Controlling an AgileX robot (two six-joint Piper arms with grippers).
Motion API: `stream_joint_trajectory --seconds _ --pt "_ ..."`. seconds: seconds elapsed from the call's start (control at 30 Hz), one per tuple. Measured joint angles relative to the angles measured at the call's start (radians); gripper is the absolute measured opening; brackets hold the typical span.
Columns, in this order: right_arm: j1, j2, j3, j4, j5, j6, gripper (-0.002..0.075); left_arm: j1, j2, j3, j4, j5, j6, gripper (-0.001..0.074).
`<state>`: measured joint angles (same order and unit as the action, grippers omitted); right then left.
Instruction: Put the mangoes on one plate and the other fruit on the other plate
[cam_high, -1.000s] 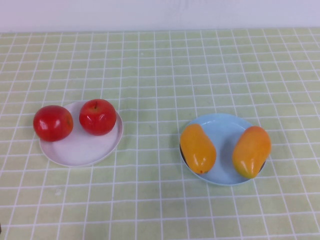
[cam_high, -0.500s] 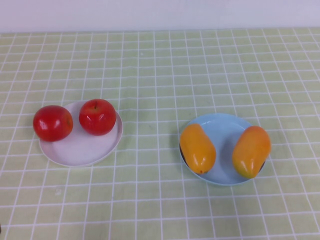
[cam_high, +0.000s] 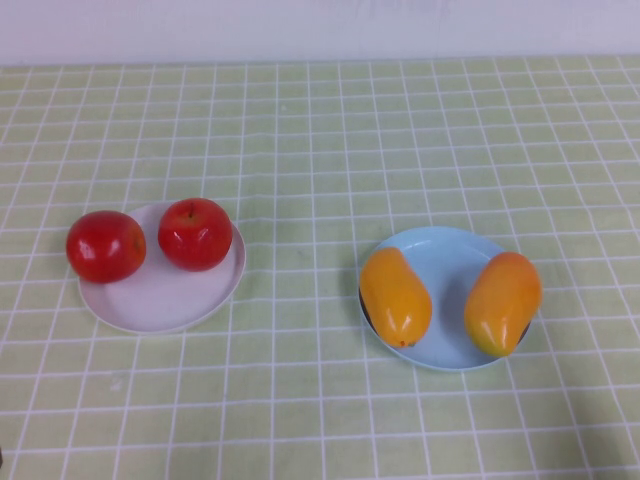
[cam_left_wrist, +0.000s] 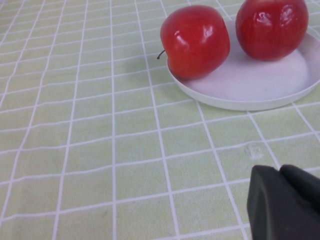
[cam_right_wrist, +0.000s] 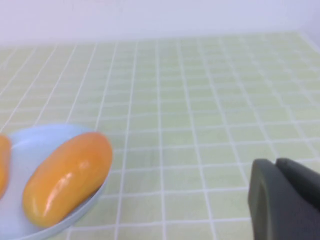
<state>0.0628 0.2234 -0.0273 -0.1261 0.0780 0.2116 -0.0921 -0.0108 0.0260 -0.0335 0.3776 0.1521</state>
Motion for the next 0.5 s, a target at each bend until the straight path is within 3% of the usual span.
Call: stream_joint_trajectory --seconds 0.3,0.5 --pt "-0.014 -0.217 0.052 0.0 -0.006 -0.002 -0.0015 0.0 0.0 0.0 0.0 0.0 0.0 -0.0001" --pt "-0.014 -0.23 0.053 0.0 -0.004 -0.002 -0.0015 0.0 0.0 0.0 0.0 0.0 0.0 -0.0001"
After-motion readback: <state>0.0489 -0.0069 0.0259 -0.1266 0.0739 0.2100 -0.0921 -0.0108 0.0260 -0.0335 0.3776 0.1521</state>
